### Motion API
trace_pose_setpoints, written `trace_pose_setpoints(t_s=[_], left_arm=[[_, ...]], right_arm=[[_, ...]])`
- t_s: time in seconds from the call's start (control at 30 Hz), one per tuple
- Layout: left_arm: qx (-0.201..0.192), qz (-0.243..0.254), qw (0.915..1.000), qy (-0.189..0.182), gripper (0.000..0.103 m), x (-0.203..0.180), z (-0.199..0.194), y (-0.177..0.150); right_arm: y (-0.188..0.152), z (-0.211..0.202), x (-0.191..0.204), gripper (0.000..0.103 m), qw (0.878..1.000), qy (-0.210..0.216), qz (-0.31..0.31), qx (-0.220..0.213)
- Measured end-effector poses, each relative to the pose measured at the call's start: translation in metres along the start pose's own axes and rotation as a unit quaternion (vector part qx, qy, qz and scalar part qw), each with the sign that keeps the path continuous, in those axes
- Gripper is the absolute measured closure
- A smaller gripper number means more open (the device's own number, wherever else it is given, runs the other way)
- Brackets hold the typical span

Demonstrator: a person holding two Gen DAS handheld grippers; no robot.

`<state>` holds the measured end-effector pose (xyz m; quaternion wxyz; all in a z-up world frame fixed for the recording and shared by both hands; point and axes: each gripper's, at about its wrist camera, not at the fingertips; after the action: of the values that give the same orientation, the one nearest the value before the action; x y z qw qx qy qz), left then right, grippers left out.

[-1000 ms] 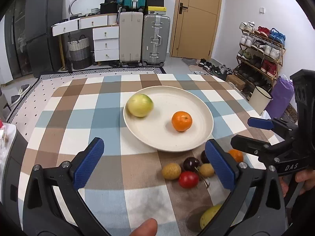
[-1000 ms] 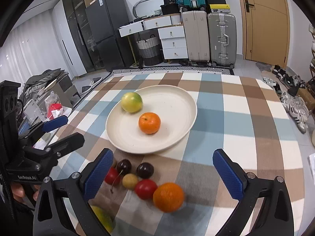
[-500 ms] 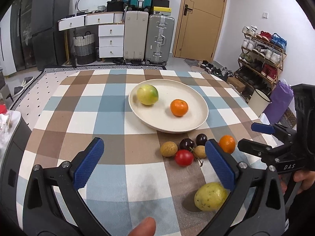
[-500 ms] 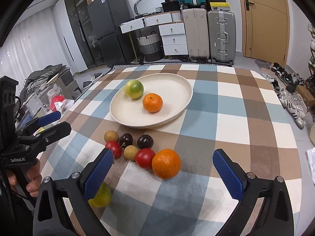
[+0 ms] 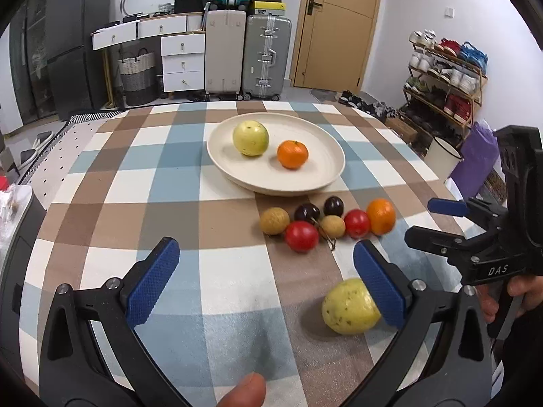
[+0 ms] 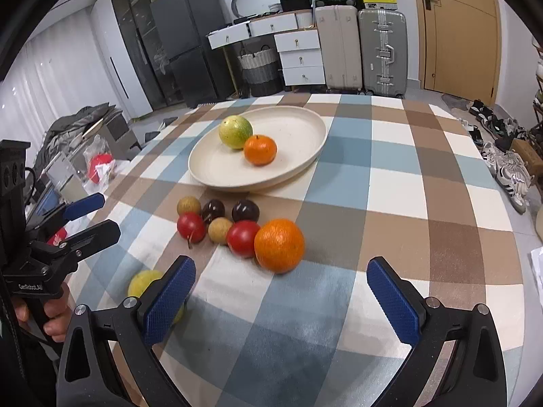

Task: Organize fruits
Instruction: 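Grasp the large yellow fruit with the left tool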

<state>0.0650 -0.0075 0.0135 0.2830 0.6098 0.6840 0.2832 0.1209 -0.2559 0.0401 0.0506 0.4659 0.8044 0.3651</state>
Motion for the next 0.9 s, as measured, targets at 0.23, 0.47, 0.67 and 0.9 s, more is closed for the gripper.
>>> trace_pose_setpoints(t_s=[0.23, 0.47, 0.67, 0.9], left_arm=[[0.015, 0.012, 0.9998, -0.003, 0.001, -0.016, 0.002, -0.014], [0.03, 0.022, 0.9992, -0.015, 0.001, -0.029, 0.008, -0.027], [0.04, 0.037, 0.9982, -0.027, 0.001, -0.04, 0.008, -0.032], [0.048, 0.043, 0.9972, -0.04, 0.001, -0.046, 0.006, -0.035]], right_arm=[[-0.01, 0.004, 0.001, 0.0, 1.0, -0.009, -0.014, 0.011], [-0.013, 0.005, -0.002, 0.0, 1.0, -0.009, -0.012, 0.014], [-0.014, 0.005, -0.002, 0.0, 1.0, -0.008, -0.013, 0.017], [-0.015, 0.006, -0.003, 0.0, 1.0, -0.007, -0.008, 0.017]])
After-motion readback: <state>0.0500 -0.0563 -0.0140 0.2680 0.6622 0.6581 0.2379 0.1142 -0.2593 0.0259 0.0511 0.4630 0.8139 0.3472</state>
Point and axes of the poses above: each gripper's, at about its wrist camera, not at the fingertips, and z roughly the way its jaws point, x to its left, y to its top, and after that the axes turned 6 degrees about y, right-handed
